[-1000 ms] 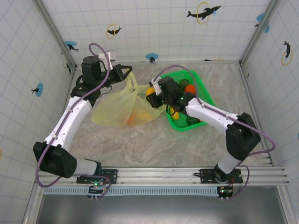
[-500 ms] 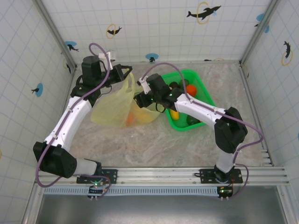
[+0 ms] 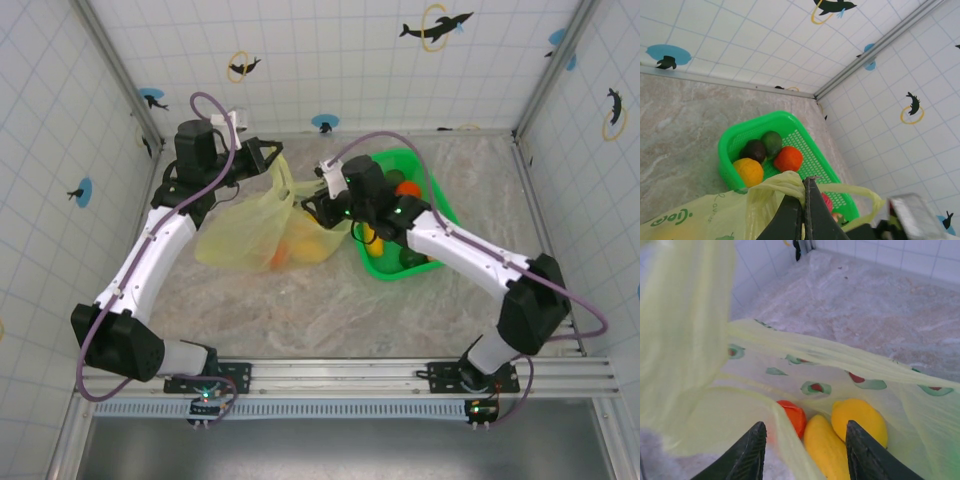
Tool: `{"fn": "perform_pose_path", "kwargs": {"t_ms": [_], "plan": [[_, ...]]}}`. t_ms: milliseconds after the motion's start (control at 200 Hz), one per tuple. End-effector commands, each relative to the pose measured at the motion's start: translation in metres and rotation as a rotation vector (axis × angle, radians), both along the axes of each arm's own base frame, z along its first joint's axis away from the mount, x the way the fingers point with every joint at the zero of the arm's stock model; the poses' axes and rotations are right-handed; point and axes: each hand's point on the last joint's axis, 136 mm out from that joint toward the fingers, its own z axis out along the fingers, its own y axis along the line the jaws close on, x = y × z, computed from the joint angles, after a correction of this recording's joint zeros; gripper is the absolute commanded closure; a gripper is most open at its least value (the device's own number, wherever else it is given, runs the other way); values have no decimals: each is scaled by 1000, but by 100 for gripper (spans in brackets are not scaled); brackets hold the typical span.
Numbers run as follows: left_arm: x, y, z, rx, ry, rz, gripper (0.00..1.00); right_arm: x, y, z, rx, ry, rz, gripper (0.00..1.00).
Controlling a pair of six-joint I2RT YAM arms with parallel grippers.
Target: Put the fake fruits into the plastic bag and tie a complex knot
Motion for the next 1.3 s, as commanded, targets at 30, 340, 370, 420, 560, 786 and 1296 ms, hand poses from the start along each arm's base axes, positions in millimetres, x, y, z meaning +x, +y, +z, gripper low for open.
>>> {"fn": "perform_pose_path", "kwargs": {"t_ms": [30, 340, 370, 420, 560, 786, 1296], "plan": [[-5, 2, 16, 2, -49, 5, 100, -18, -8, 35, 118, -62, 56, 57], [-6, 0, 15, -8, -41, -10, 100, -21, -29, 89, 247, -113, 44, 55], [-6, 0, 15, -8, -41, -10, 100, -18, -35, 94, 263, -119, 25, 55], [-7, 0, 15, -6, -41, -10, 100, -11, -46, 102, 292, -125, -11, 55], [-9, 0, 12, -6, -36, -11, 100, 17, -87, 110, 351, -104, -155, 54], [-12, 2, 12, -3, -41, -8, 100, 64, -162, 79, 405, 14, -412, 55], [-19, 2, 12, 1, -54, -12, 100, 122, -244, -98, -200, 302, -843, 38]]}}
